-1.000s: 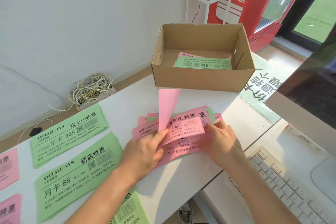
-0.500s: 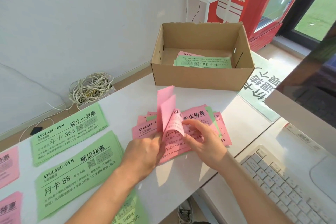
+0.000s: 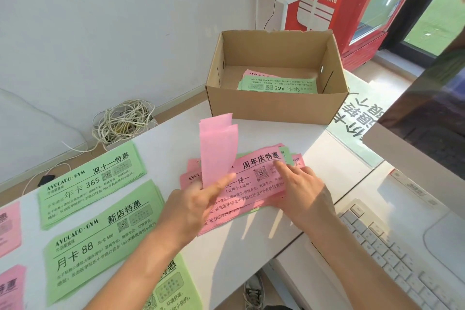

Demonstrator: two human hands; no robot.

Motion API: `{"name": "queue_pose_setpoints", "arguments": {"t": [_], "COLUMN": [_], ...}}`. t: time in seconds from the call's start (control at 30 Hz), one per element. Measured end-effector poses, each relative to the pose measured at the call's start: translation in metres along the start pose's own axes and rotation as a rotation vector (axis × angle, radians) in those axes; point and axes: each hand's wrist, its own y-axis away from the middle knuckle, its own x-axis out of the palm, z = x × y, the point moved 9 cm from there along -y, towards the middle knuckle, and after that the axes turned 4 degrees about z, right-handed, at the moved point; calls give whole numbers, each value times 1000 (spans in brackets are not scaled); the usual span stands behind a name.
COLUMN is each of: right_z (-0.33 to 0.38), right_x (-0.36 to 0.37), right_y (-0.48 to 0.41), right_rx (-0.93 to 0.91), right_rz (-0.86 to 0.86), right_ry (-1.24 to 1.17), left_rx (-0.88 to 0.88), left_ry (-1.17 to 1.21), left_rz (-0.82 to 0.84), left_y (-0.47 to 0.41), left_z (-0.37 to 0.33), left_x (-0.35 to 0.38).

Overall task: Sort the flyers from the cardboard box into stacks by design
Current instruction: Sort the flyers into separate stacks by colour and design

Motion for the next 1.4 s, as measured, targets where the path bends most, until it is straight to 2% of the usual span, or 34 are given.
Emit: {"name": "queue_pose_setpoints", "arguments": {"t": [0.1,0.2,0.27,0.4,0.57,0.6,0.7,0.77,0.83,0.9,1.0,1.07,1.2,1.3,1.37,1.4], "right_z": [2,1,2,9,-14,-20,-21,-20,-20,-25,-36,-42,-42,-39,-38,-39], "right_x": [-6,-14,-17,-14,-8,-4,2,0,-6,-12,-10,-3,3,5,5,4], "right_y": [1,2,2,3,-3,-4,-5,-6,-5,-6,-10,-12,-16,-17,-17,-17], "right_rx": [-27,-33,-35,-58,161,202,193,192,212,234,288,335,336,332,322,319], "right_rz": [-7,-35,-68,-114,-120,-89,-10,-4,-29,-71,0,48,97,140,160,157], "right_ry": [-14,-79,-144,-447,-808,-828,-676,-678,-829,-936,-805,-850,-882,-986,-970,-923], "left_rx": [86,58,24,-22,-257,-261,-263,-262,-255,-173,-42,35,167,179,136,147], "left_ry": [-244,-407,-433,-314,212,265,310,279,261,182,58,-63,-409,-461,-399,-385], "left_rz": [28,116,133,86,-39,-92,-164,-130,-111,-79,72,153,212,361,486,472], "left_y": [-8,-13,-12,-8,-2,0,2,1,2,0,-3,-4,-5,-7,-6,-7], "left_z": [-15,-17,-17,-9,26,28,26,24,21,9,-7,-15,-28,-43,-43,-43], "left_x": [4,15,16,11,-2,-5,-12,-9,-8,-9,0,6,28,40,45,42]}}
